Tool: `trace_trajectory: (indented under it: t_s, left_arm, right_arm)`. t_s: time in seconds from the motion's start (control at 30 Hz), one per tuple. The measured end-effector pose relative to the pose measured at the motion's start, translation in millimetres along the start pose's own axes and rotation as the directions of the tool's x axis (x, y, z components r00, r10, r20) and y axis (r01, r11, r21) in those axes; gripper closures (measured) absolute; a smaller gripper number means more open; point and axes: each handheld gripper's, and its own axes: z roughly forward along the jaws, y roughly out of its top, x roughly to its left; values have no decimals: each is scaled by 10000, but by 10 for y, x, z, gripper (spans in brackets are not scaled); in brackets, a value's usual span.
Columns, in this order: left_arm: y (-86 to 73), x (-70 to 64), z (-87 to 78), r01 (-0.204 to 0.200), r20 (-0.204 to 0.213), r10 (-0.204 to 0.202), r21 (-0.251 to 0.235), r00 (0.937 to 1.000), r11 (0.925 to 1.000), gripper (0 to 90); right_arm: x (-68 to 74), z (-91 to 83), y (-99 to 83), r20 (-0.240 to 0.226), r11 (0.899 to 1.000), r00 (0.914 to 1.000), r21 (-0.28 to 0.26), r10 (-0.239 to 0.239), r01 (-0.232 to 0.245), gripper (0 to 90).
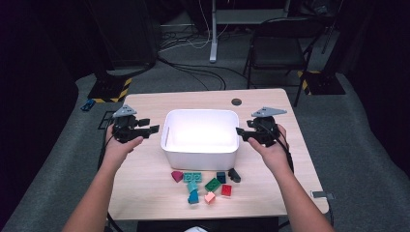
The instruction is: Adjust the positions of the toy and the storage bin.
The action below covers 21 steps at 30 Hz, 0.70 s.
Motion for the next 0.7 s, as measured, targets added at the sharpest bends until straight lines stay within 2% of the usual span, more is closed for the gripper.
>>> trace_trajectory:
  t_s: [0.07,0.17,0.23,0.3,0.4,0.5,0.57,0.63,0.7]
  left_arm:
    - [-59,8,-35,72,3,-72,-14,10000,10000,434]
    - [-149,0,-75,229,136,-226,-199,9997,9995,434]
    - [-201,-7,-96,358,291,-350,-268,9990,9990,440]
    - [-245,-25,-106,377,288,-368,-311,9989,9988,445]
    - [-268,-55,-119,135,325,-132,-89,9994,9999,475]
    - [-290,-83,-162,117,427,-108,-213,9990,9997,469]
    - [-313,-87,-205,50,422,-38,-272,9991,9996,457]
    - [-355,-96,-241,203,625,-172,-495,9979,9986,445]
    - [-414,-127,-261,155,823,-115,-484,9965,9987,442]
  right_arm:
    - [15,-69,-82,232,10000,9997,-1,-74,74,458]
    - [34,-131,-226,112,9997,9998,197,-173,170,509]
    - [64,-164,-335,242,9989,9990,287,-373,366,521]
    - [90,-195,-438,237,9994,9991,103,-345,343,540]
    - [130,-239,-583,36,9994,9995,-149,-305,305,559]
    - [182,-271,-701,-231,9991,9991,-265,-348,341,569]
    - [229,-260,-782,-456,9994,9984,-109,-333,328,569]
    - [281,-226,-853,-639,9989,9970,97,-443,450,566]
    - [329,-179,-917,-749,9977,9956,339,-559,586,554]
